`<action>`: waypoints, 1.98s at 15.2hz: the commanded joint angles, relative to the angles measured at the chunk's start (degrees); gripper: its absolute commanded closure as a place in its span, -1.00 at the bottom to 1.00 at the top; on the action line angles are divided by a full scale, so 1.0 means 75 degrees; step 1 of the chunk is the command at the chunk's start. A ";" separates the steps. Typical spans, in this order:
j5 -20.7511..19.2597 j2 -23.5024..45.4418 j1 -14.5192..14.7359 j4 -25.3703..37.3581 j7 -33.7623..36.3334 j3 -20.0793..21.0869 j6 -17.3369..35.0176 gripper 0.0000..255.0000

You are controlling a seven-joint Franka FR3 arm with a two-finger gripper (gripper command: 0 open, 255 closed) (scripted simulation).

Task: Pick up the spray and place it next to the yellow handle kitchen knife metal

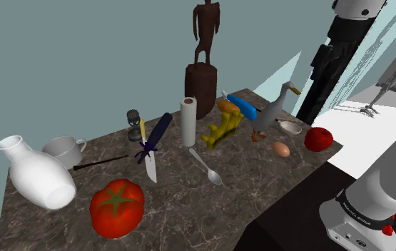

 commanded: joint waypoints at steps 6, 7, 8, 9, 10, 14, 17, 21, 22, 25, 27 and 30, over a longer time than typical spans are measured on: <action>-0.0025 0.1116 0.0082 -0.0088 0.0019 -0.0058 0.1280 -1.00; -0.0028 0.1361 0.0099 -0.0072 0.0022 -0.0069 0.1524 -1.00; -0.0032 0.1612 0.0117 -0.0045 0.0024 -0.0082 0.1764 -1.00; -0.0034 0.1869 0.0135 -0.0008 0.0025 -0.0094 0.1998 -1.00; -0.0034 0.2131 0.0151 0.0041 0.0025 -0.0104 0.2227 -1.00; -0.0023 0.3220 0.0209 0.0343 0.0014 -0.0138 0.3075 -1.00; -0.0001 0.4067 0.0245 0.0680 -0.0005 -0.0155 0.3631 -1.00; 0.0048 0.5218 0.0285 0.1272 -0.0042 -0.0165 0.4252 -1.00; 0.0063 0.5508 0.0292 0.1445 -0.0054 -0.0165 0.4384 -1.00; 0.0112 0.6380 0.0309 0.2023 -0.0091 -0.0158 0.4724 -1.00; 0.0147 0.6964 0.0315 0.2458 -0.0118 -0.0149 0.4902 -1.00; 0.0153 0.7145 0.0305 0.2436 -0.0123 -0.0152 0.5111 -1.00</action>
